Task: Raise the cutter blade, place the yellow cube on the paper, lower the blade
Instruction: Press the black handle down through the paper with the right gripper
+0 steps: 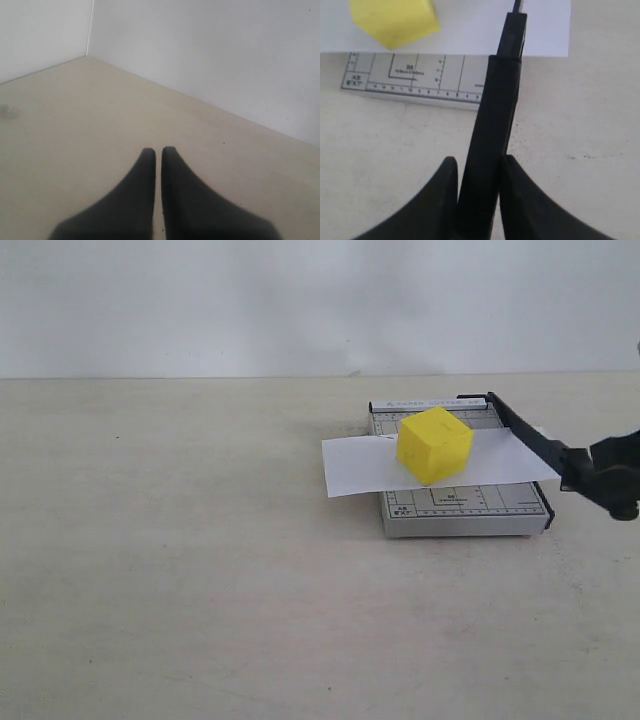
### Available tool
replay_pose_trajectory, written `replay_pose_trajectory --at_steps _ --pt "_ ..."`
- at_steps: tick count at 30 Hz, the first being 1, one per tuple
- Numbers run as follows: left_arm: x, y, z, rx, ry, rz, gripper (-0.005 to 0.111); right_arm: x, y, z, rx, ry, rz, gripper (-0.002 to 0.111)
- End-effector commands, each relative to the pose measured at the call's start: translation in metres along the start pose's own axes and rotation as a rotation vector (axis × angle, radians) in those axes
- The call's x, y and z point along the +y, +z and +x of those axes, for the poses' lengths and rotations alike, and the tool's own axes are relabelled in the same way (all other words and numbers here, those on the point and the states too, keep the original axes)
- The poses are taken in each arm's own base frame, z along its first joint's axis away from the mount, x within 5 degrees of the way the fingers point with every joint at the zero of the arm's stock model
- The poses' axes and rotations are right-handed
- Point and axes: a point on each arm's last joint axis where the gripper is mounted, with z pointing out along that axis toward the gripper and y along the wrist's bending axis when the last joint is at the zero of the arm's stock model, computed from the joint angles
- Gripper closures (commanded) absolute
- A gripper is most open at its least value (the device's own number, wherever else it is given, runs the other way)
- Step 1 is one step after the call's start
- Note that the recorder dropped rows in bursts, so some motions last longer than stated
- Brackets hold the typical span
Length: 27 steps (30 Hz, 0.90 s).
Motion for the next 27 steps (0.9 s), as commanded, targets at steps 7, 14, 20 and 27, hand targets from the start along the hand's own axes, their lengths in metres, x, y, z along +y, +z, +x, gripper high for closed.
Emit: replay_pose_trajectory --at_steps 7,14,20,27 --pt "0.000 0.000 -0.001 -0.019 -0.017 0.009 0.102 -0.006 0.039 0.048 0.195 0.059 -0.032 0.108" --pt "0.000 0.000 -0.001 -0.019 -0.017 0.009 0.102 -0.009 0.051 0.051 0.227 0.071 -0.057 0.108" --pt "0.000 0.000 -0.001 -0.019 -0.017 0.009 0.102 -0.010 0.053 0.052 0.231 0.074 -0.052 0.108" --pt "0.000 0.000 -0.001 -0.020 -0.017 0.010 0.102 -0.010 0.053 0.052 0.229 0.074 -0.051 0.078"
